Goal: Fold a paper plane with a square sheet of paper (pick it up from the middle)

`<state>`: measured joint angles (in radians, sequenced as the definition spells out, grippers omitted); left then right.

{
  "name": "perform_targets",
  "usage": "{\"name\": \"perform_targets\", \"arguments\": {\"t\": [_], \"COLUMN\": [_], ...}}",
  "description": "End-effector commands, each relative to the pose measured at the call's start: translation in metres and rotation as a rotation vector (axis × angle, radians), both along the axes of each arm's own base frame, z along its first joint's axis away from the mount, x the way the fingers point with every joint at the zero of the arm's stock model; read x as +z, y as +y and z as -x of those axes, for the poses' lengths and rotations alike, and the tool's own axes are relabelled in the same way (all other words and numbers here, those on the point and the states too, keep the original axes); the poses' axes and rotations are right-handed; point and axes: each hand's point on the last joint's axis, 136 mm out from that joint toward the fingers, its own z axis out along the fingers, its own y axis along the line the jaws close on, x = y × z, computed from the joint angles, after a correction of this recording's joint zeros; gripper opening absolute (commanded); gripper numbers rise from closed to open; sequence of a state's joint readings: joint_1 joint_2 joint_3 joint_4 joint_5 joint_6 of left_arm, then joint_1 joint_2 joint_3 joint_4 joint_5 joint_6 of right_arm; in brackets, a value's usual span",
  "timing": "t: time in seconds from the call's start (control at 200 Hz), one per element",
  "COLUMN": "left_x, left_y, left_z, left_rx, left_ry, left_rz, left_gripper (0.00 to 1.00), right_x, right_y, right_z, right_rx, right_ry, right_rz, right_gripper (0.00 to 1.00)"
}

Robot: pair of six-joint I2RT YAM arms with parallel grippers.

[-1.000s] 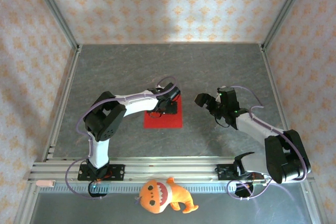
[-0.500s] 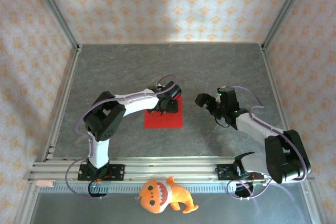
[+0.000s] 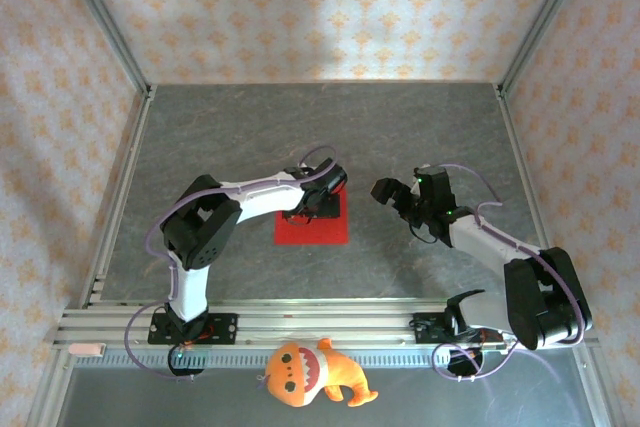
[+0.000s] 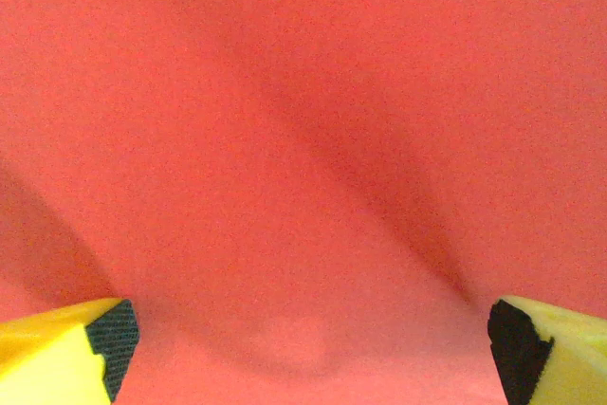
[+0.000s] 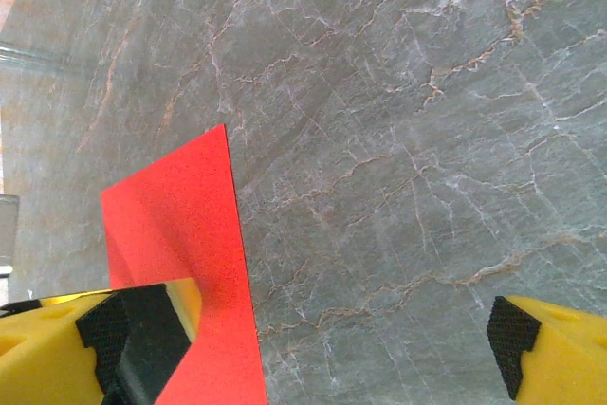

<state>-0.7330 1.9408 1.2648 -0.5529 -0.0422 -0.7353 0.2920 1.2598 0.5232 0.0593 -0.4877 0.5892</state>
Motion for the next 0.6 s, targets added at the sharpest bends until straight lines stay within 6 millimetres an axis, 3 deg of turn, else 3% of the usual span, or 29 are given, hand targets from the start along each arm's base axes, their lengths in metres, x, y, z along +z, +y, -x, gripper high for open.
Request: {"name": "perform_targets", "arguments": {"t": [0.0, 0.27, 0.595], "left_x": [-0.023, -0.043, -0.04], "left_y": [0.011, 0.015, 0.01], "left_z": [0.012, 0.024, 0.021], "left_rx": [0.014, 0.011, -0.005], "left_ry": [0.045, 0.082, 0.072], "left_rz": [-0.051, -0.042, -0.028], "left_gripper": [0.99, 0.99, 0.96], "right_x": [-0.001, -0.003, -0.003], "right_y": [-0.002, -0.002, -0.002], "right_z": [-0.002, -0.003, -0.005], "right_rx": [-0.004, -0.004, -0.01], "right_ry": [0.001, 0.007, 0.011], "right_rz": [0.026, 0.03, 0.034], "right_gripper": [1.0, 1.0, 1.0]}}
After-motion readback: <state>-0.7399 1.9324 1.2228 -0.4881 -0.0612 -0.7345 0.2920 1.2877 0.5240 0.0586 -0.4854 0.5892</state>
